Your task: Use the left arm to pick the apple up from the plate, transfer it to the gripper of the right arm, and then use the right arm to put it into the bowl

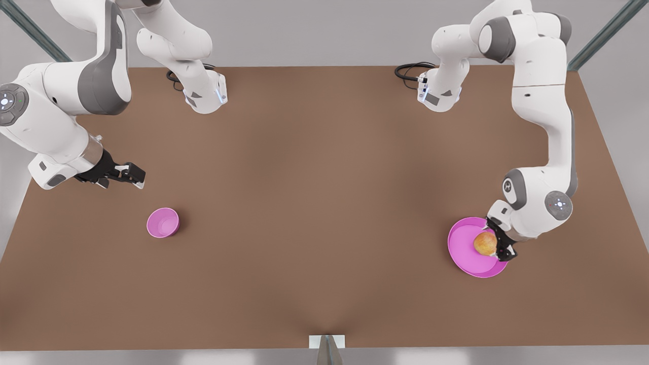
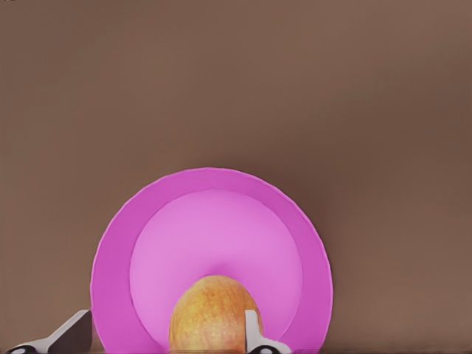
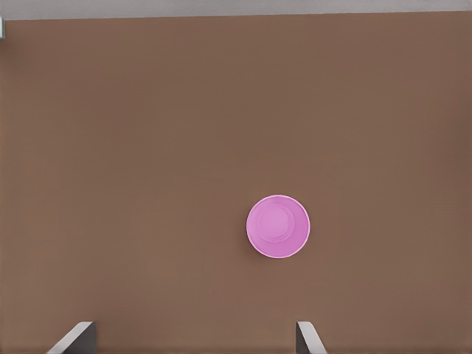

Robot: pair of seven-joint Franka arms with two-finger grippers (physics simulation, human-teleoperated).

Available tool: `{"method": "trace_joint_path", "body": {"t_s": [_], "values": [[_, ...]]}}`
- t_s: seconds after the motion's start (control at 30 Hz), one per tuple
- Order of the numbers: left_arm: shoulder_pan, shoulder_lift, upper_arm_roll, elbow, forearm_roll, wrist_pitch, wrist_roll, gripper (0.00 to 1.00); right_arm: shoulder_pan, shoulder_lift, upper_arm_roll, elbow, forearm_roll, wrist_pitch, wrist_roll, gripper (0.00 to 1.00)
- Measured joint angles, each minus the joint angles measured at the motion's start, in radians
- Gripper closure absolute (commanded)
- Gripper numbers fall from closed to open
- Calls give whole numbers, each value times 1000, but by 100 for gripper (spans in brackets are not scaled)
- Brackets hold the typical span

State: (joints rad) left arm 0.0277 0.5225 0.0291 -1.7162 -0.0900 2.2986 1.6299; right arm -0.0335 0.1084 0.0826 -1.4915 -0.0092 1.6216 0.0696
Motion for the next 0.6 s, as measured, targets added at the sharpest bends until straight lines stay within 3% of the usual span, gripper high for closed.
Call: {"method": "trace_joint_path", "body": {"t_s": [0.6], "values": [[17, 33, 14, -27, -1, 6, 13, 0, 0, 0, 0, 0, 1, -1, 2, 0]]}}
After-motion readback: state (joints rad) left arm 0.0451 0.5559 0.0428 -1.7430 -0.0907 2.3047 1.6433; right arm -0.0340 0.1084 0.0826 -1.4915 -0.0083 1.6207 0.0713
